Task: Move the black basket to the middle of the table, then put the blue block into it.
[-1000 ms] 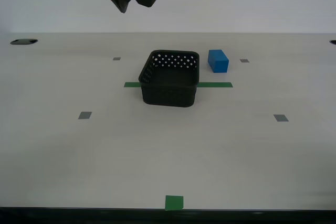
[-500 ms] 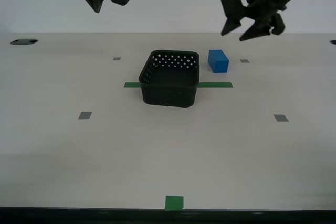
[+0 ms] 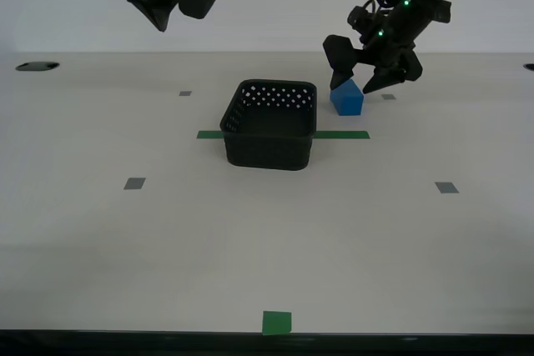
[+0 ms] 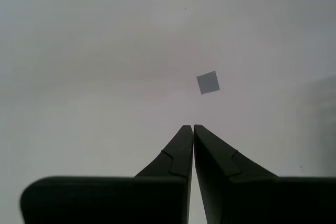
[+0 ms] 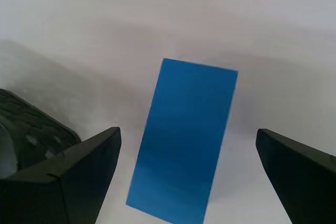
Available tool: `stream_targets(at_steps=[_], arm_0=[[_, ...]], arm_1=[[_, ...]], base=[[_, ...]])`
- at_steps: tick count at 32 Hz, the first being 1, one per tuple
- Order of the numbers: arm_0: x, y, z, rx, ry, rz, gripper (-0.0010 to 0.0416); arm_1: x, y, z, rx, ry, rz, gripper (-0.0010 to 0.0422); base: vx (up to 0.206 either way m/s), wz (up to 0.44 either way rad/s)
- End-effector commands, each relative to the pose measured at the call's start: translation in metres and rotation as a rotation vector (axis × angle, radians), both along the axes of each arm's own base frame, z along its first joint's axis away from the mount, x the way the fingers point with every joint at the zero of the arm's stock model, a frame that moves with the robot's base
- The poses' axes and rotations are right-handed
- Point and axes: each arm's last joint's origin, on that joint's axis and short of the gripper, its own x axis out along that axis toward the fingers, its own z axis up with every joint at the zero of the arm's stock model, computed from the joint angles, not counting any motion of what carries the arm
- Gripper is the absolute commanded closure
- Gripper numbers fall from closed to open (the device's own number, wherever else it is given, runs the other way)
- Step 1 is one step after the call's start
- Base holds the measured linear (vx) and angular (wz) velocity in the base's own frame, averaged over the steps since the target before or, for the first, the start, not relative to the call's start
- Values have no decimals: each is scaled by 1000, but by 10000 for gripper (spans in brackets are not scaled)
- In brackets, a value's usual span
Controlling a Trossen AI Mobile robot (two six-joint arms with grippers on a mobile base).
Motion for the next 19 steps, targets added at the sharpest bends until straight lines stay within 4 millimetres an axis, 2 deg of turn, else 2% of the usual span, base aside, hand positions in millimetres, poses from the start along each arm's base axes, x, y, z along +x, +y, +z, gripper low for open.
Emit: stream_targets(at_steps=[1,3,8,10,12,15,16,18,19], arm_0=[[1,4,3,-10,-14,-3,40],[0,9,0,-33,-12,-8,35],[3,19,-31,-64,92,9,54],[6,22,-33,-65,101,13,58],[10,24,-26,-60,106,3,71],[13,26,-19,-49,121,-25,120],[14,26,-14,-55,142,-30,164],[15,26,-13,-56,148,-30,198],[17,27,-8,-57,152,-30,286]], arm_1=[[1,1,0,-2,-9,-2,412],[2,1,0,-7,-24,-1,412],[4,3,1,-9,-30,6,412],[4,4,1,-9,-28,6,412],[4,4,0,-9,-26,8,412],[4,5,0,-9,-26,11,412],[4,5,0,-8,-27,12,412],[4,5,0,-7,-27,12,412],[4,6,0,3,-26,17,412]], base=[[0,0],[0,0],[0,0],[0,0],[0,0],[0,0],[0,0],[0,0],[0,0]])
